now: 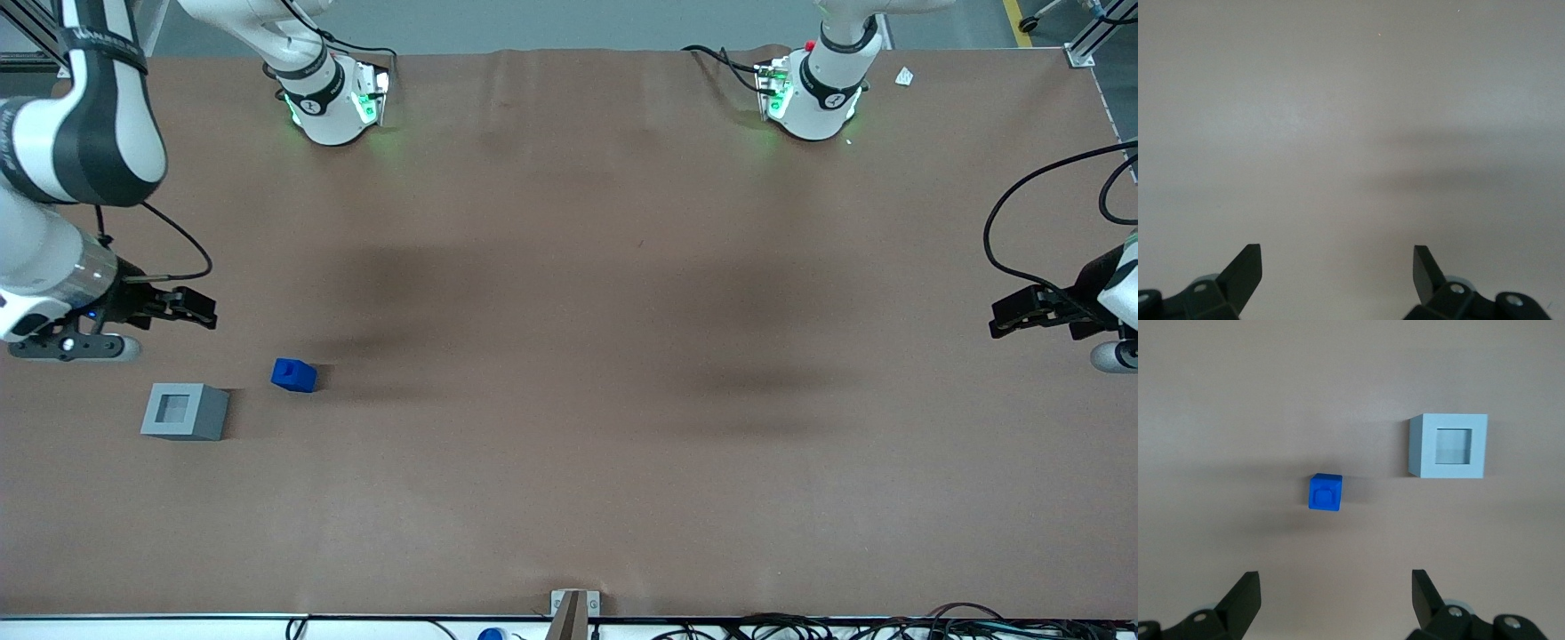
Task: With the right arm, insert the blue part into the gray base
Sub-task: 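Lower the open right gripper over the blue block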
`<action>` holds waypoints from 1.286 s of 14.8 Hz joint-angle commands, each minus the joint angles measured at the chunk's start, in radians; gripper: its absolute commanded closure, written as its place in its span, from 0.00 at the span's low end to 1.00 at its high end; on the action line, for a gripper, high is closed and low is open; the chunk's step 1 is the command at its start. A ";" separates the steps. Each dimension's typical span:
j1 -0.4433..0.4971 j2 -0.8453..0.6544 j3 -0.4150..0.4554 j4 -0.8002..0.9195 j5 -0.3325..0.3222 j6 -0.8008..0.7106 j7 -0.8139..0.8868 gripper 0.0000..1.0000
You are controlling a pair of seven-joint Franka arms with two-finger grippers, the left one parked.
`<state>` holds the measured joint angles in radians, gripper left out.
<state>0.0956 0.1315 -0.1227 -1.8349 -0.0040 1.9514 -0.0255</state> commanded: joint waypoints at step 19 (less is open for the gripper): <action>0.027 0.243 0.009 -0.199 0.137 0.506 0.013 0.08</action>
<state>0.1196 0.3635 -0.1118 -2.0260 0.1060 2.4362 -0.0148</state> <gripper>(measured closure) 0.044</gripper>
